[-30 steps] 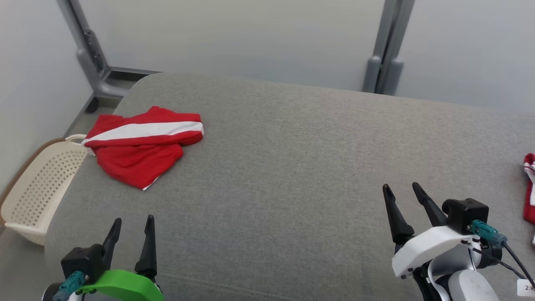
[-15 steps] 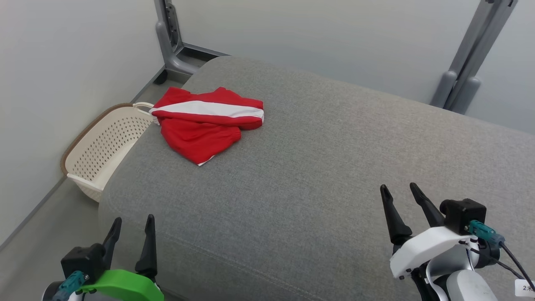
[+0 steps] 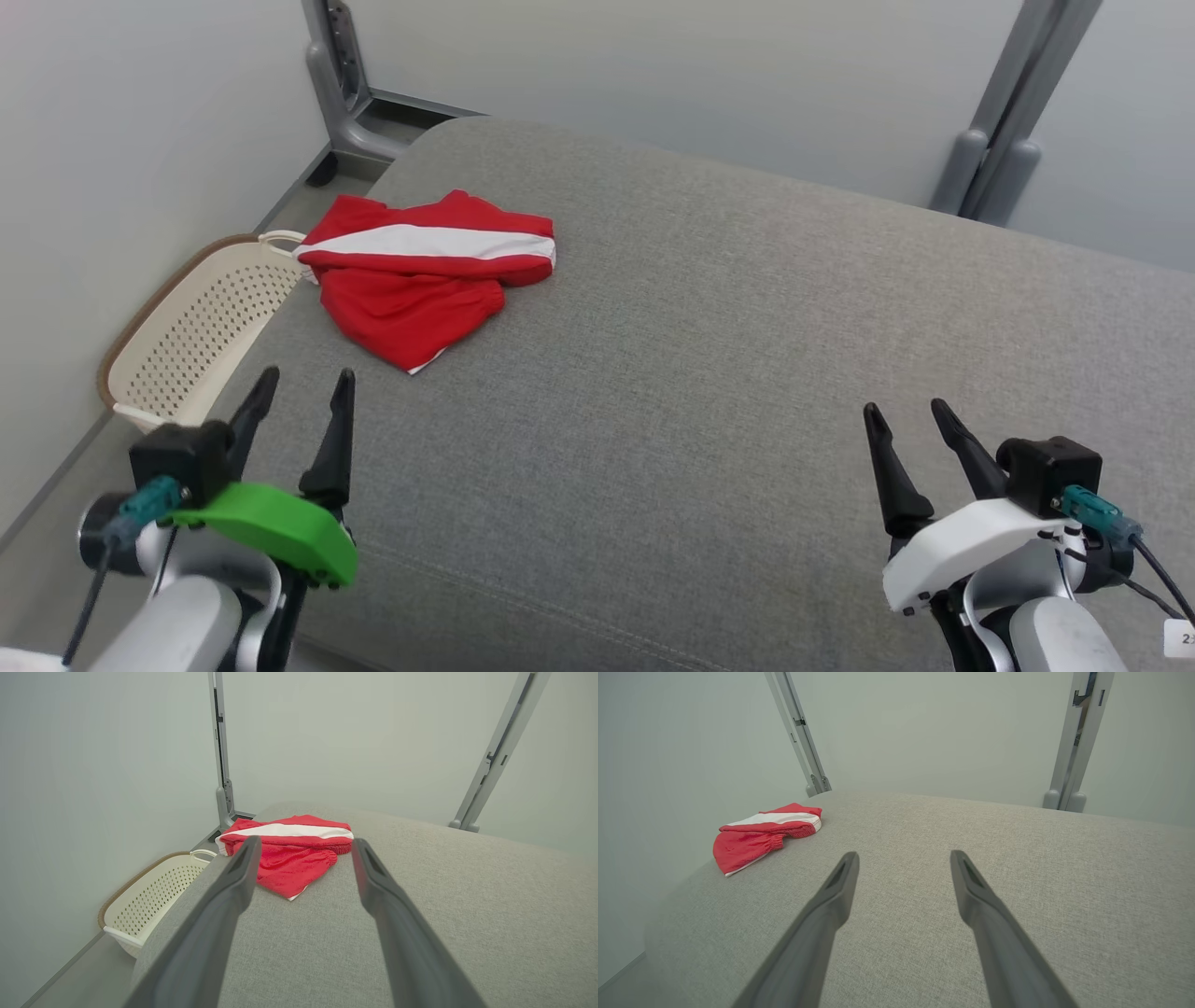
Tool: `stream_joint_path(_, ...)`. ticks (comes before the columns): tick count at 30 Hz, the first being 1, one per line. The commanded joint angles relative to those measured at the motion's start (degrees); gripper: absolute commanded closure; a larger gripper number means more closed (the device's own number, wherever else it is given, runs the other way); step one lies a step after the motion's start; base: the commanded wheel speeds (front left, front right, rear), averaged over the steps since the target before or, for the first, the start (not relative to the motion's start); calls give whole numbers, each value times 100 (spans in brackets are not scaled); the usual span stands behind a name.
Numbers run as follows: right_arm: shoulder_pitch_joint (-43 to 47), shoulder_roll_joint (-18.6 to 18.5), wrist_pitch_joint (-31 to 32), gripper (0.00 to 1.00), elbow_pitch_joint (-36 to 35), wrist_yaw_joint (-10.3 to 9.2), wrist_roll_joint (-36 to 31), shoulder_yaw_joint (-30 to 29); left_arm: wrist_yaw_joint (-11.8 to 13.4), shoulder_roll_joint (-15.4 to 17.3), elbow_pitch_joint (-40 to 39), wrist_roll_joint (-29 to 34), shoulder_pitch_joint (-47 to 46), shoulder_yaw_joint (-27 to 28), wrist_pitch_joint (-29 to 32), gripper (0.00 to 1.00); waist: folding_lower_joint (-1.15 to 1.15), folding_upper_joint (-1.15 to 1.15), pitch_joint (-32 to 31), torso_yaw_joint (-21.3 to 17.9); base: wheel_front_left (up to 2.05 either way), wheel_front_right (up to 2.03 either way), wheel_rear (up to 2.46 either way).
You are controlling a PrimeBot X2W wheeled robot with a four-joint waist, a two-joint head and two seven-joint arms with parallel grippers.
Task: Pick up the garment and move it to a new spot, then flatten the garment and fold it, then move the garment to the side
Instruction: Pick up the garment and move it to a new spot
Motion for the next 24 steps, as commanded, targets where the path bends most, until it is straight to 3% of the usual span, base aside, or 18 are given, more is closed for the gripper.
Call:
stream_joint_path(1,-14,-20,17,0,-41,-2,-44,-33,-46,42,-5,62,-144,14,26,0,0,0,119,-178,0,0,0)
stream_joint_path(9,-250,-20,122,0,-340,-2,-273,-118,-590,383,385,54,-1795,110,820,0,0,0,657,-812,0,0,0)
stream_joint_path(15,-495,-18,219,0,-575,-2,-419,-97,-982,565,1105,-315,-2884,279,1589,0,0,0,1165,-1349,0,0,0)
stream_joint_path(24,-838,-112,244,0,-885,-2,-485,-111,-1323,800,2224,-564,-3897,327,2510,0,0,0,2045,-2083,0,0,0)
